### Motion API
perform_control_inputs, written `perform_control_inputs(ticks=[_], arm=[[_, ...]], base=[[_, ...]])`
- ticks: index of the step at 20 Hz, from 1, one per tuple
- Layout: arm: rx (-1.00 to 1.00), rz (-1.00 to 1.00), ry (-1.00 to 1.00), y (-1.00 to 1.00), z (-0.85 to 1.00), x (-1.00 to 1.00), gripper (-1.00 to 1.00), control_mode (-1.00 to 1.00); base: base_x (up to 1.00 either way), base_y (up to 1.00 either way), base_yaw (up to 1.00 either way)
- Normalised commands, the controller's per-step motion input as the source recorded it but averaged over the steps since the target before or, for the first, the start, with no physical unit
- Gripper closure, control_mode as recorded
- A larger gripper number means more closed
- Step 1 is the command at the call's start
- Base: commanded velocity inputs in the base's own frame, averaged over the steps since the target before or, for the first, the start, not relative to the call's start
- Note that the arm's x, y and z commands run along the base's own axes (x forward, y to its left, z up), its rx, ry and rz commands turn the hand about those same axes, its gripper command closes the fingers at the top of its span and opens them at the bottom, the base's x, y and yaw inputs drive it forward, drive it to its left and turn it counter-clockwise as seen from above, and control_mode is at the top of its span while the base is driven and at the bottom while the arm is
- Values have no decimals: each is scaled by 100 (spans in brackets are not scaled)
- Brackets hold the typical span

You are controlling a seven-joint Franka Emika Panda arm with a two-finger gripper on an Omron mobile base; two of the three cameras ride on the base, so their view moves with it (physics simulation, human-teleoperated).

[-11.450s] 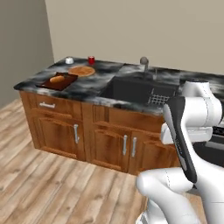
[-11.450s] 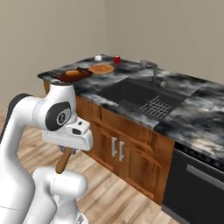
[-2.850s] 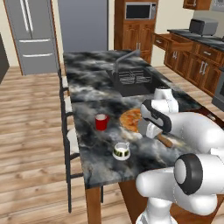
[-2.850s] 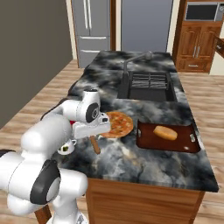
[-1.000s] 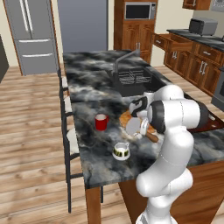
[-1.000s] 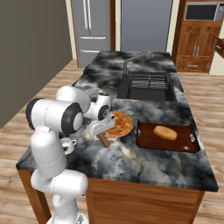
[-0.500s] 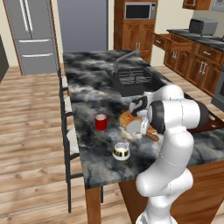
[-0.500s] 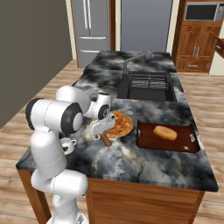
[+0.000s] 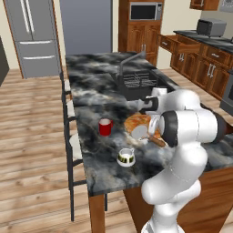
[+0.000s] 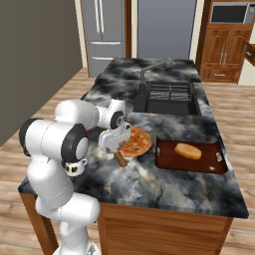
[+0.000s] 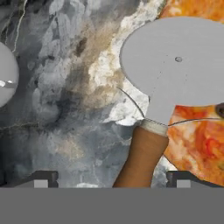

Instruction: Take the pizza cutter from the drawer on the left and place it on the dining counter for cutting.

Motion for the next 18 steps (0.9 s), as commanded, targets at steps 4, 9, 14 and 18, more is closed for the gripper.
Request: perform_control_inputs(ticks=[4,9,14,18], arm=[[0,-7,0,0,64,-41,-100,-100],[0,-10,0,1,54,-56,-100,-100],[0,-13,0,25,47,-64,-100,-100],[0,-17,0,23,55,-65,-100,-100]], base=[[0,0,0],[0,0,0],[0,0,0],[0,0,0]])
